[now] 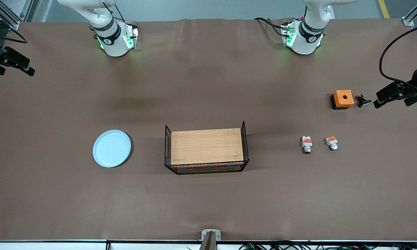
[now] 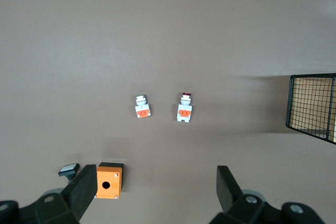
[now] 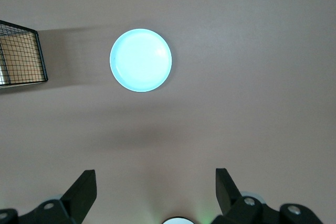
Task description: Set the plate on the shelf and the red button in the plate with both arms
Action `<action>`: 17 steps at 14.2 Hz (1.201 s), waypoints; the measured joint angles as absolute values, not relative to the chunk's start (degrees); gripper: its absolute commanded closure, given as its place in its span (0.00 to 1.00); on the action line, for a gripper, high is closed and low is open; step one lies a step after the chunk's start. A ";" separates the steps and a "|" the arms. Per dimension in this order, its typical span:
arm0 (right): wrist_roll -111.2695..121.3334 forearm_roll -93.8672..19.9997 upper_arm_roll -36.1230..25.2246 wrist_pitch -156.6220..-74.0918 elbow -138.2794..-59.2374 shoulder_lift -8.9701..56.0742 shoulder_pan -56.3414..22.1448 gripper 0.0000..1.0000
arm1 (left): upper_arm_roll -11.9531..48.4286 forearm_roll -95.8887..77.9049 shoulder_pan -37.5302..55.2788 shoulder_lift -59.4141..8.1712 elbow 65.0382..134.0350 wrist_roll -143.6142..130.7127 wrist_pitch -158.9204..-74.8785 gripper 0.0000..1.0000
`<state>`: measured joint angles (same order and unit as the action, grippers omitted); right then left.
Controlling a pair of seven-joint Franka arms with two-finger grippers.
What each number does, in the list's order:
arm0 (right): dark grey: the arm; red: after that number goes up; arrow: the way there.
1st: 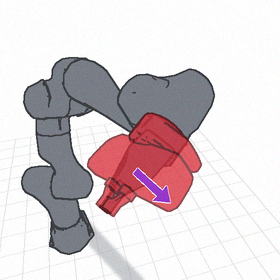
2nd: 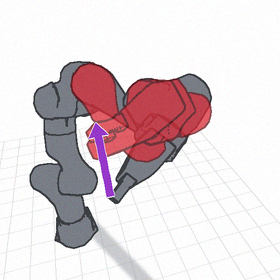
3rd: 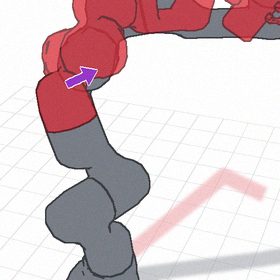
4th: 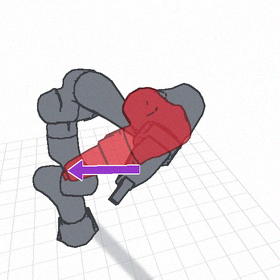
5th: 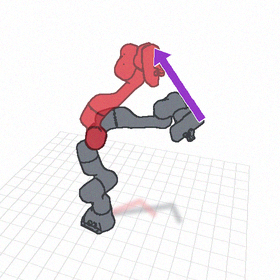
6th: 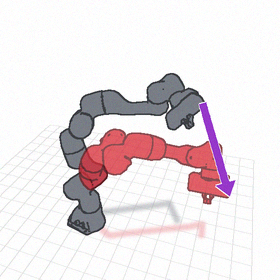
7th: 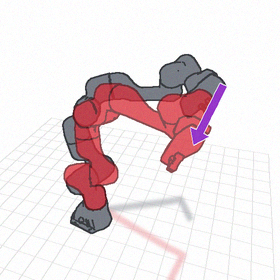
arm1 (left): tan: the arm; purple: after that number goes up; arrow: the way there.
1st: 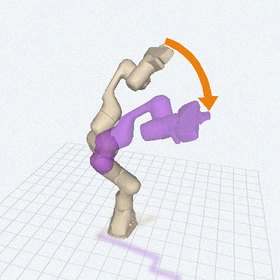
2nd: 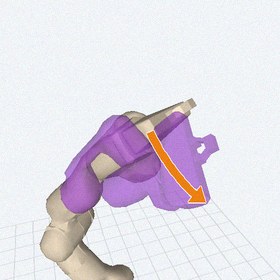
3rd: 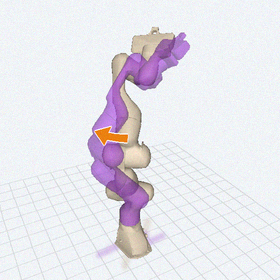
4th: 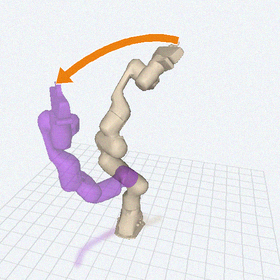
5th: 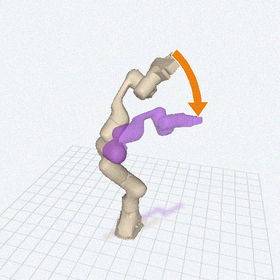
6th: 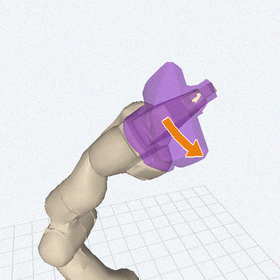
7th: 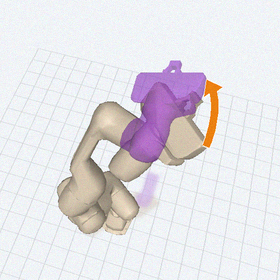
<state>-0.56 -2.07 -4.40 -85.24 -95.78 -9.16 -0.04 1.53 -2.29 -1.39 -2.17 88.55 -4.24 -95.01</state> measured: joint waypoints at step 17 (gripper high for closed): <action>-0.56 -0.17 -4.42 -86.02 -95.78 -9.16 -0.04 0.00 | 1.43 -2.29 -1.60 -4.00 89.57 -4.26 -92.34 0.00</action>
<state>-0.56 -0.17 -4.42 -86.02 -95.78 -9.16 -0.04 1.43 -2.29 -1.60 -4.00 89.57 -4.26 -92.34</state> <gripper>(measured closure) 0.000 0.000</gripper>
